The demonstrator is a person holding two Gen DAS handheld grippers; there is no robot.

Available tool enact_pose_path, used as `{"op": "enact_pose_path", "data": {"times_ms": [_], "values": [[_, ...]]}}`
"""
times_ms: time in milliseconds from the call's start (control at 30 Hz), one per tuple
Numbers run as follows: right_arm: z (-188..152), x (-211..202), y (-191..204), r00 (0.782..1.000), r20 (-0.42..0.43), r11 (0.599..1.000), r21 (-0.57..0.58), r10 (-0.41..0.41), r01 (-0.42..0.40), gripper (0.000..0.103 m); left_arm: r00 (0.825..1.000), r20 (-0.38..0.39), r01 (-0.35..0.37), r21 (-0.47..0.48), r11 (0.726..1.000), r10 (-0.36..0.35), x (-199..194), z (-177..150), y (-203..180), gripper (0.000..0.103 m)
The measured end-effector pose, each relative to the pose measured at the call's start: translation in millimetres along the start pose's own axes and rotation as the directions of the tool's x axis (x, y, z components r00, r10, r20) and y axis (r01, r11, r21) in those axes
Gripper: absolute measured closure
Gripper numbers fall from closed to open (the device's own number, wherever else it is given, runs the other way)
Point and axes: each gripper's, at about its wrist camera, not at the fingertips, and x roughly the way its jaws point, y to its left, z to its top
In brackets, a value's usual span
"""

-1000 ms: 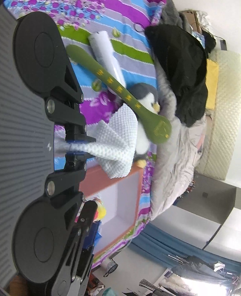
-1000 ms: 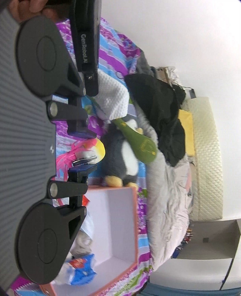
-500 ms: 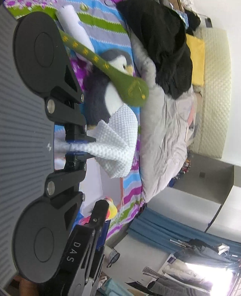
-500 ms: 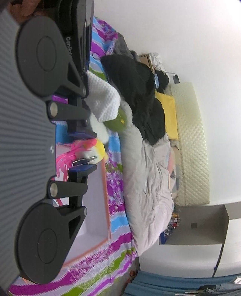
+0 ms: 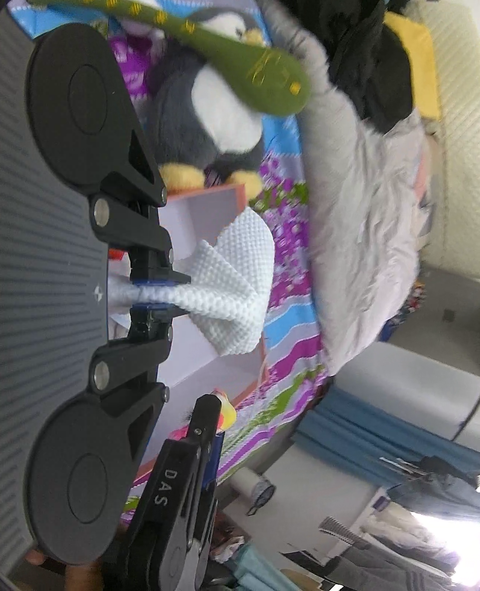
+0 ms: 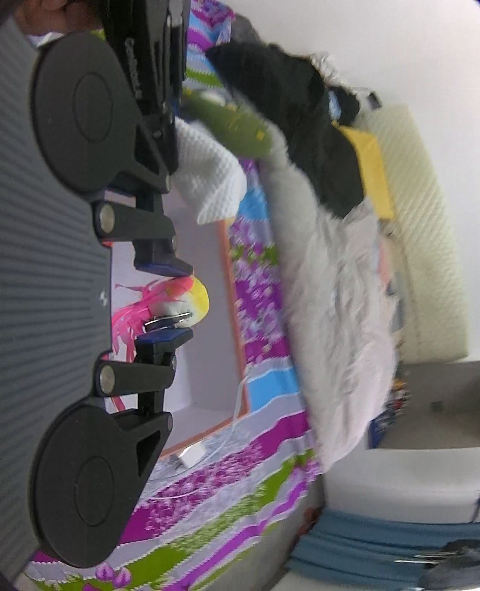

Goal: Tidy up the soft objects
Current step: 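Carry the chick with the right tool while the left tool carries the tissue over the box, then open the right tool to drop the chick while the left tool releases the tissue into the box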

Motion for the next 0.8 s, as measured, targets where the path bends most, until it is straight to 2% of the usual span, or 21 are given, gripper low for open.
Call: {"op": "enact_pose_path", "data": {"times_ms": [233,367,633,667,700,767,800], "values": [[-9,57,-33,0.991,-0.132,0.998,0.051,-0.015,0.022,0.069,0.993,-0.115,0.019,0.001,1.000,-0.019,71,5,-5,0.093],[-14,78,-42,0.985,-0.169,0.998,0.059,-0.017,0.028,0.069,0.986,-0.168,0.022,-0.007,1.000,-0.022,103,2,-3,0.093],[-21,98,-57,0.976,-0.214,0.996,0.080,-0.031,0.049,0.067,0.978,-0.208,0.002,0.005,1.000,-0.001,130,-1,-4,0.092],[-23,99,-59,0.975,-0.222,0.995,0.085,-0.032,0.052,0.062,0.977,-0.213,0.001,0.005,1.000,0.001,131,-1,-3,0.088],[-23,100,-61,0.974,-0.227,0.995,0.092,-0.028,0.050,0.052,0.976,-0.217,0.003,0.004,1.000,-0.002,132,-1,-3,0.076],[-24,98,-63,0.974,-0.225,0.993,0.109,-0.028,0.053,0.040,0.973,-0.229,0.004,0.012,1.000,-0.001,134,0,-4,0.058],[-24,96,-64,0.975,-0.220,0.992,0.110,-0.035,0.060,0.039,0.974,-0.227,-0.002,0.016,1.000,0.006,133,1,-4,0.057]]}}
